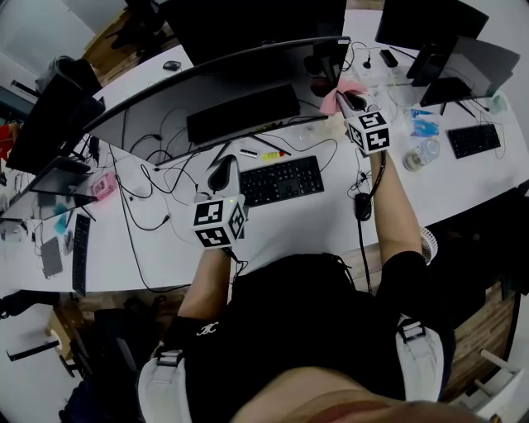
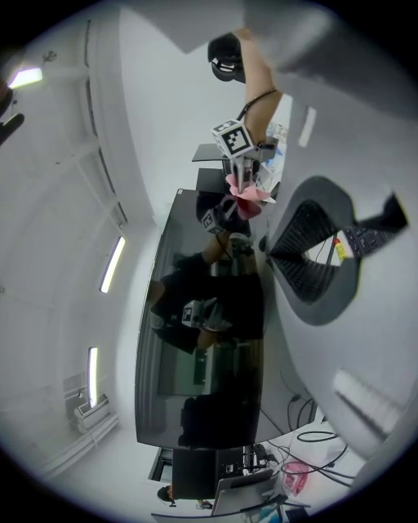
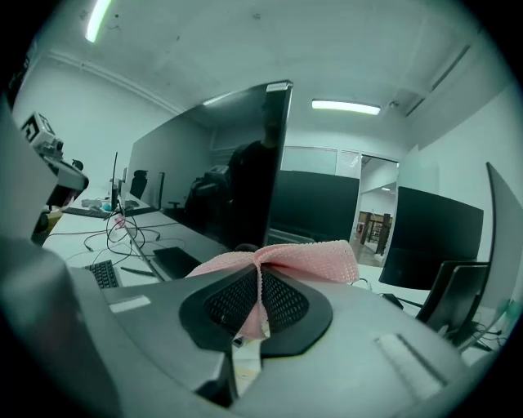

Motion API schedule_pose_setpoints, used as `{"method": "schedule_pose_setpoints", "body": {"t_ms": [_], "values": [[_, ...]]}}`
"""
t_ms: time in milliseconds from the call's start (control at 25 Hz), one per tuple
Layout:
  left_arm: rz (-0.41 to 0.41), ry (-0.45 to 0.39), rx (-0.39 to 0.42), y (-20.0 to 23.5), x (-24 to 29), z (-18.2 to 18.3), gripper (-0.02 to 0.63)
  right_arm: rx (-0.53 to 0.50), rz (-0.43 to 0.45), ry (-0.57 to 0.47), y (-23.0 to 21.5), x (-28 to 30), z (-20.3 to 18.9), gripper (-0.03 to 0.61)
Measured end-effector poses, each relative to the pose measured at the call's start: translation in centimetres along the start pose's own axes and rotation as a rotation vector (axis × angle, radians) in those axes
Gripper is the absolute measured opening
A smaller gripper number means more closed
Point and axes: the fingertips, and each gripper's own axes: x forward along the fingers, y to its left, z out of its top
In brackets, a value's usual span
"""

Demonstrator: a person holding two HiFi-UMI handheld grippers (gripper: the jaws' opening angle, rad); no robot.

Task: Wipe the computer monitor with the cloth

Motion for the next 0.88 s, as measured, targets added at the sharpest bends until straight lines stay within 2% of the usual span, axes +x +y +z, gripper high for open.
{"method": "schedule_pose_setpoints", "body": {"t_ms": [320,600,880], "values": [[0.016,0.049,-0.014,0.4,0.6,-1.7,0.049,-0.025,-0.007,0.149,1.4,2.5,-7.4,0.011],[0.067,0.067,-0.020,2.1,0.3,-2.3,0.049,0.038,0.015,0.251,2.6,4.2,-13.0,0.009],[0.124,0.071,-0.041,4.2,-0.7,-2.9,0.049,0.118,0.035,0.311,4.0,5.1,-16.6,0.011]]}}
